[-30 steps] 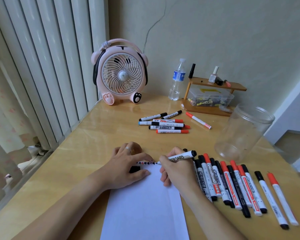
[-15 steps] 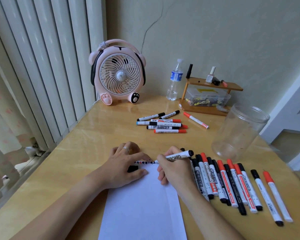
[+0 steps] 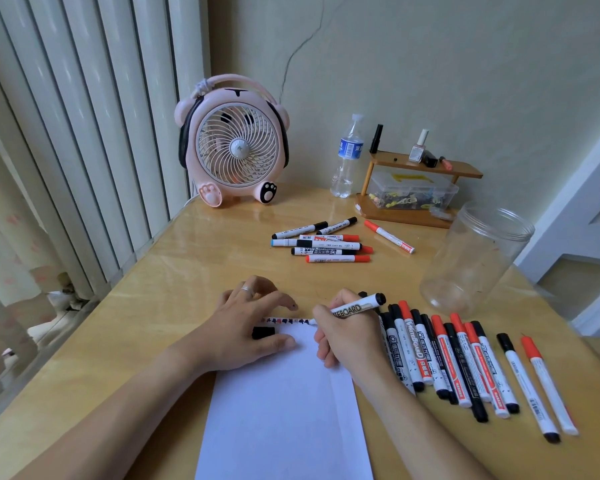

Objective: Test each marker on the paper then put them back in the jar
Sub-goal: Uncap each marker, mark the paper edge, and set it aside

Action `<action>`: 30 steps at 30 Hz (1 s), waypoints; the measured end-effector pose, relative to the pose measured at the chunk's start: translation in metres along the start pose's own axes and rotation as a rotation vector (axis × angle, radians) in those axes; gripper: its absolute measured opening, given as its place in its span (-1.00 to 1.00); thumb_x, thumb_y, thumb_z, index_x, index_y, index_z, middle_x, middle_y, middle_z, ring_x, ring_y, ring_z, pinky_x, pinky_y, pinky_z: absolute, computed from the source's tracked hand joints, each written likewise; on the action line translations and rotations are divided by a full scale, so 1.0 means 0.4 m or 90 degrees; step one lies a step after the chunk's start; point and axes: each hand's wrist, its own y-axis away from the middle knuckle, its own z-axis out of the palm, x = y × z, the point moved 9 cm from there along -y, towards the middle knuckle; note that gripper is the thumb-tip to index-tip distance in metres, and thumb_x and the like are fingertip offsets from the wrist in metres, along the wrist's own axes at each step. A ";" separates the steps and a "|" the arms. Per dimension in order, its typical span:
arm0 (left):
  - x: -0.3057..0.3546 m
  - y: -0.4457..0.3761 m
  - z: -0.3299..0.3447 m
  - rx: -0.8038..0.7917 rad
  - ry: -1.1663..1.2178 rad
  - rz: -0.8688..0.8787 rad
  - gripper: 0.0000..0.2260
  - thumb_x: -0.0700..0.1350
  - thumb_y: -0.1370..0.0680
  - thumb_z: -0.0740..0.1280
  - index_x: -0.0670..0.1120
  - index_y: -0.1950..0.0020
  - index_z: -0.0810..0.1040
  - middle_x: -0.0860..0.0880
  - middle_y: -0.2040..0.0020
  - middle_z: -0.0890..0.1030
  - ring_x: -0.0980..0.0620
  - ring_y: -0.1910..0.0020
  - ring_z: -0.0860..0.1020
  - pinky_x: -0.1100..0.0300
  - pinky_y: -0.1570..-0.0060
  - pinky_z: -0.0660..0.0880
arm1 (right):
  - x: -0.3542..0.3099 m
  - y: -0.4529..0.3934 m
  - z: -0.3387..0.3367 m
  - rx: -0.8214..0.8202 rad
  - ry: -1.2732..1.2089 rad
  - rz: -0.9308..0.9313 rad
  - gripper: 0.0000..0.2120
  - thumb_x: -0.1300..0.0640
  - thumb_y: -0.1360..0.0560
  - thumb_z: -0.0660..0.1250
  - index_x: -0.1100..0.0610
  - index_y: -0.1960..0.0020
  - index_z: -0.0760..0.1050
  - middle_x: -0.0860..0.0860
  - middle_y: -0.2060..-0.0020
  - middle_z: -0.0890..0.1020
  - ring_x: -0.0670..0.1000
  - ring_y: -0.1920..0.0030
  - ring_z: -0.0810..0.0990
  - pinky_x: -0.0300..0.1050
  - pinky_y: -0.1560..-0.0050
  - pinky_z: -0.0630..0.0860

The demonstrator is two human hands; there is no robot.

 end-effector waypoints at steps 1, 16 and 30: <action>0.000 0.002 -0.011 0.004 0.022 0.000 -0.59 0.39 -0.46 0.34 0.31 -0.25 0.41 0.21 -0.24 0.28 0.22 -0.28 0.31 0.13 -0.29 0.16 | 0.000 0.000 -0.002 0.002 -0.001 -0.002 -0.84 0.20 -0.49 0.34 0.15 0.18 0.36 0.14 0.45 0.60 0.13 0.54 0.53 -0.06 0.46 0.39; 0.013 0.022 -0.095 0.137 0.053 0.032 -0.86 0.05 -0.45 0.28 0.16 0.00 0.47 0.24 -0.03 0.44 0.13 -0.13 0.40 -0.03 -0.11 0.47 | -0.046 0.024 0.004 -0.100 -0.171 -0.070 -0.77 0.23 -0.62 0.34 0.17 0.18 0.38 0.17 0.40 0.52 0.08 0.54 0.40 -0.19 0.51 0.24; 0.064 0.023 -0.083 0.129 0.112 0.109 -0.81 -0.21 -0.56 0.33 0.05 -0.09 0.48 0.18 0.01 0.55 0.08 -0.06 0.51 0.12 -0.06 0.45 | -0.077 0.050 0.057 -0.234 -0.194 -0.099 -0.84 0.11 -0.57 0.44 0.22 -0.03 0.61 0.19 0.21 0.64 0.14 0.34 0.61 -0.09 0.35 0.52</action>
